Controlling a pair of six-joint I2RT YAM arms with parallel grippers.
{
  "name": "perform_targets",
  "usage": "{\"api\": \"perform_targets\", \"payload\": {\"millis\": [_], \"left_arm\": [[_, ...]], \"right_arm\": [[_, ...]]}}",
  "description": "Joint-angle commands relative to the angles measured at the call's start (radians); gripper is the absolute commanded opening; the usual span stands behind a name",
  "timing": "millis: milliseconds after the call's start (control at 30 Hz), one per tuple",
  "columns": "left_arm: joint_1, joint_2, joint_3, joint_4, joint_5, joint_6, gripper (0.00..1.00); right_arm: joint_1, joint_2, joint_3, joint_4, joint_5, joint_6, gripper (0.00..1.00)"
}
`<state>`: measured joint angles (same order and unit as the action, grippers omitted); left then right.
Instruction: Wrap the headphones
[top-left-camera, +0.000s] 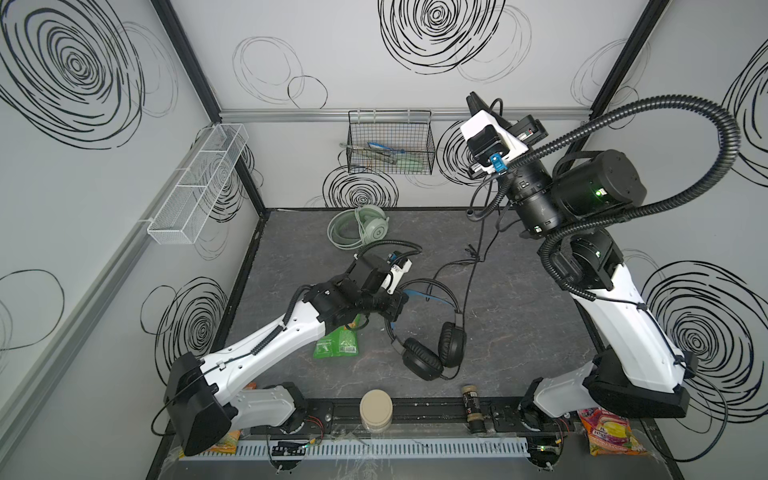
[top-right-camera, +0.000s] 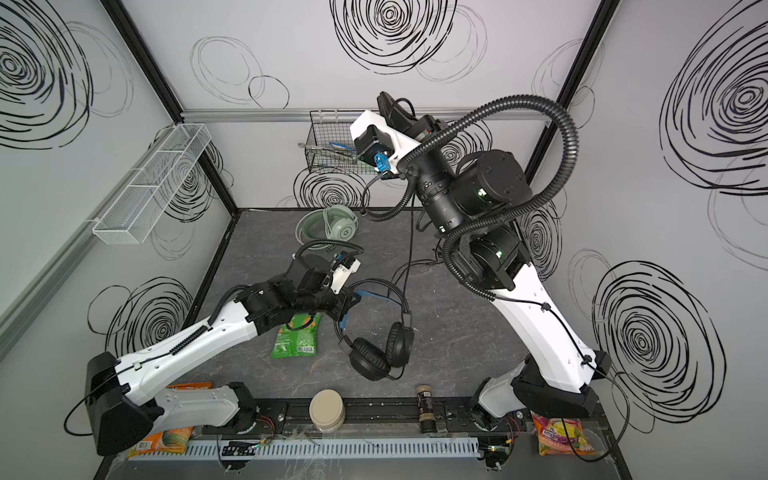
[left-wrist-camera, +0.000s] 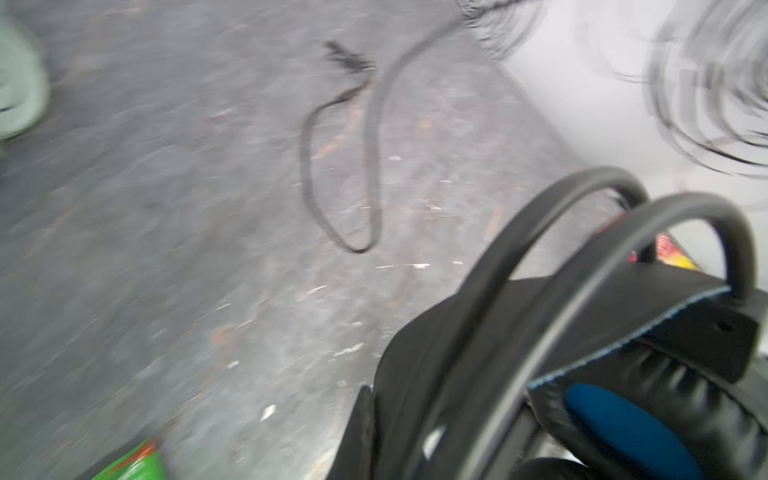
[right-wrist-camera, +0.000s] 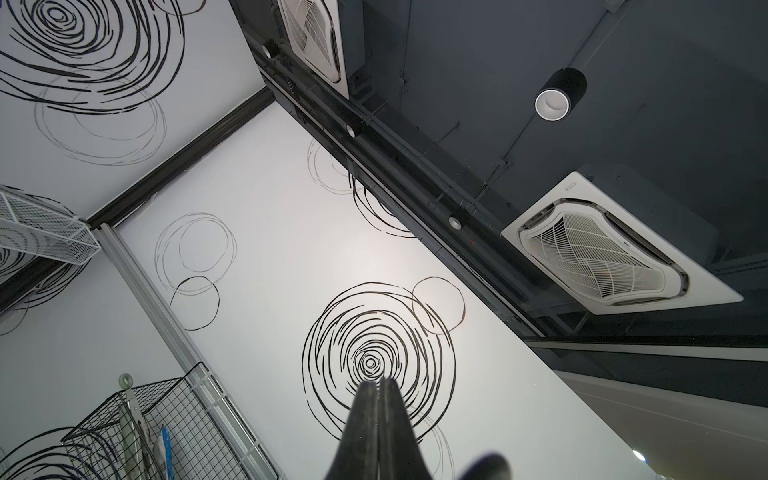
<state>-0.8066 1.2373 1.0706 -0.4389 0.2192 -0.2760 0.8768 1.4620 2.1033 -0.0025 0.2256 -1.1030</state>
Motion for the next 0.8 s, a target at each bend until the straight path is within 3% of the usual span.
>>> {"api": "perform_targets", "payload": {"millis": [0,267,567,667,767], "left_arm": [[-0.019,-0.061,-0.001,0.196,0.163,0.037,0.00],[0.019,-0.130,-0.040,0.413,0.457,-0.017,0.00],[0.056,-0.142,0.020,0.577,0.668,-0.147,0.00],[0.066,-0.142,0.033,0.705,0.722,-0.269,0.00],[0.094,-0.148,0.012,0.951,0.750,-0.456,0.00]], "right_arm": [[-0.009,0.021,-0.039,0.056,0.028,-0.021,0.00],[-0.096,0.014,-0.095,0.059,0.035,0.093,0.00],[-0.200,-0.001,-0.169,0.030,0.004,0.261,0.00],[-0.203,-0.003,-0.185,0.010,-0.003,0.297,0.00],[-0.210,-0.009,-0.202,-0.011,-0.005,0.336,0.00]]}}
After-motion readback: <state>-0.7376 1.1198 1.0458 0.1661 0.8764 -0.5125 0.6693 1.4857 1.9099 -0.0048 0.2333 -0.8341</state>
